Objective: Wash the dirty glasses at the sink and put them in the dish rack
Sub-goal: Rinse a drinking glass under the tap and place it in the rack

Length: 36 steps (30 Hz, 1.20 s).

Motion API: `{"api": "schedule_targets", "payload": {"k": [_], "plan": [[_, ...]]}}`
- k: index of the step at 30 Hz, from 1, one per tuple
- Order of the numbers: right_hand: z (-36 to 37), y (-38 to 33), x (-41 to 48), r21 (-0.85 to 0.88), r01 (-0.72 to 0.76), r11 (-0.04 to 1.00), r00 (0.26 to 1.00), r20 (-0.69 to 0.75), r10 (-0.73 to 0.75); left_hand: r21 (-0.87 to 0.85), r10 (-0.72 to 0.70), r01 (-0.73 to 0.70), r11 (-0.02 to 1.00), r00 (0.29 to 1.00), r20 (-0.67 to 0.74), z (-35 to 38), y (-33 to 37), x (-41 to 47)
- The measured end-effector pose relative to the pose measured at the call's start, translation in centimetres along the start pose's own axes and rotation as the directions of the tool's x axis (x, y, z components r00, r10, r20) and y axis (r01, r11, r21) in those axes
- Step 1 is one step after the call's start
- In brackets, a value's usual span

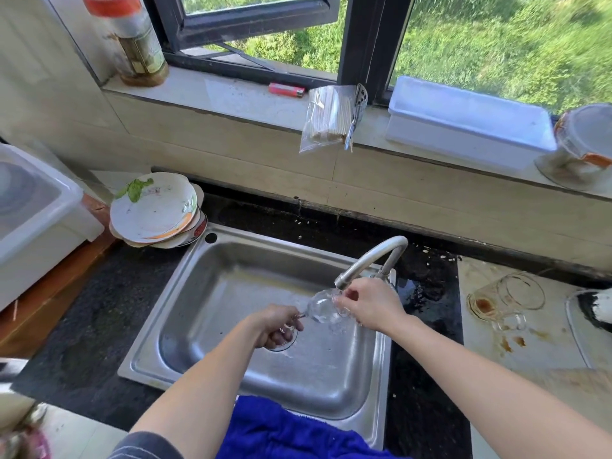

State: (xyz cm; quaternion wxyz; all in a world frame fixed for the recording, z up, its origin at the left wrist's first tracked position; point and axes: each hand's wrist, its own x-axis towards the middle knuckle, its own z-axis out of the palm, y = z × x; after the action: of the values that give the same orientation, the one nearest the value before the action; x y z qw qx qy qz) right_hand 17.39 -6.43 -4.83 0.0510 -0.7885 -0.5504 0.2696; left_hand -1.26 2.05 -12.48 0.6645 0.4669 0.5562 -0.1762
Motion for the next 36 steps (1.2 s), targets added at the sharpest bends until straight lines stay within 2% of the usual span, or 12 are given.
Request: {"api": "schedule_targets", "payload": {"k": [3,8,11,13,16,18,22,24,26,28,31,36], "plan": [[0.5,-1.4,0.4,-0.134,0.039,0.99,0.992,0.127,-0.022,0.051,-0.057,0.055,0.997,0.997,0.051,0.9,0.5,-0.1],[-0.5,-1.1,1.2,0.049,0.015,0.999,1.0,0.005,-0.015,0.055,-0.11,0.105,0.993,0.989,0.102,0.2,0.3,-0.6],[0.2,-1.5,1.5,0.072,-0.005,0.997,0.993,0.114,-0.003,0.076,-0.122,0.114,0.991,0.987,0.104,0.5,0.8,-0.8],[0.4,-1.0,1.8,0.235,-0.064,0.97,0.985,0.17,0.024,0.021,-0.082,0.081,0.997,0.993,0.081,0.5,0.8,-0.3],[0.1,-0.1,1.4,0.482,-0.194,0.854,0.98,0.137,0.145,-0.223,0.054,-0.076,0.972,0.993,-0.103,0.2,0.0,0.8],[0.4,0.0,0.5,0.44,-0.231,0.868,0.973,0.119,0.198,-0.314,0.114,-0.196,0.929,0.959,-0.261,0.2,-0.4,1.3],[0.3,-0.1,-0.9,0.314,-0.167,0.934,0.969,-0.125,0.215,-0.358,0.168,-0.335,0.872,0.891,-0.423,0.4,-0.4,1.7],[0.7,-1.0,-0.8,0.536,-0.192,0.822,0.978,0.04,0.203,-0.305,0.211,-0.381,0.873,0.858,-0.468,1.1,0.0,1.7],[1.6,-2.0,-0.8,0.74,-0.291,0.607,0.957,0.229,0.179,-0.236,0.268,-0.421,0.876,0.831,-0.487,2.1,0.3,1.8],[2.2,-1.9,-0.8,0.798,-0.313,0.515,0.95,0.27,0.159,-0.224,0.279,-0.434,0.873,0.82,-0.5,2.4,0.3,1.7],[3.5,-0.4,-1.0,0.736,-0.254,0.628,0.967,0.206,0.15,-0.229,0.228,-0.379,0.897,0.839,-0.493,1.5,0.0,1.1],[4.3,-1.9,-0.3,0.563,-0.155,0.812,0.943,-0.162,0.292,-0.211,0.107,-0.21,0.955,0.904,-0.414,2.4,1.3,-0.3]]}}
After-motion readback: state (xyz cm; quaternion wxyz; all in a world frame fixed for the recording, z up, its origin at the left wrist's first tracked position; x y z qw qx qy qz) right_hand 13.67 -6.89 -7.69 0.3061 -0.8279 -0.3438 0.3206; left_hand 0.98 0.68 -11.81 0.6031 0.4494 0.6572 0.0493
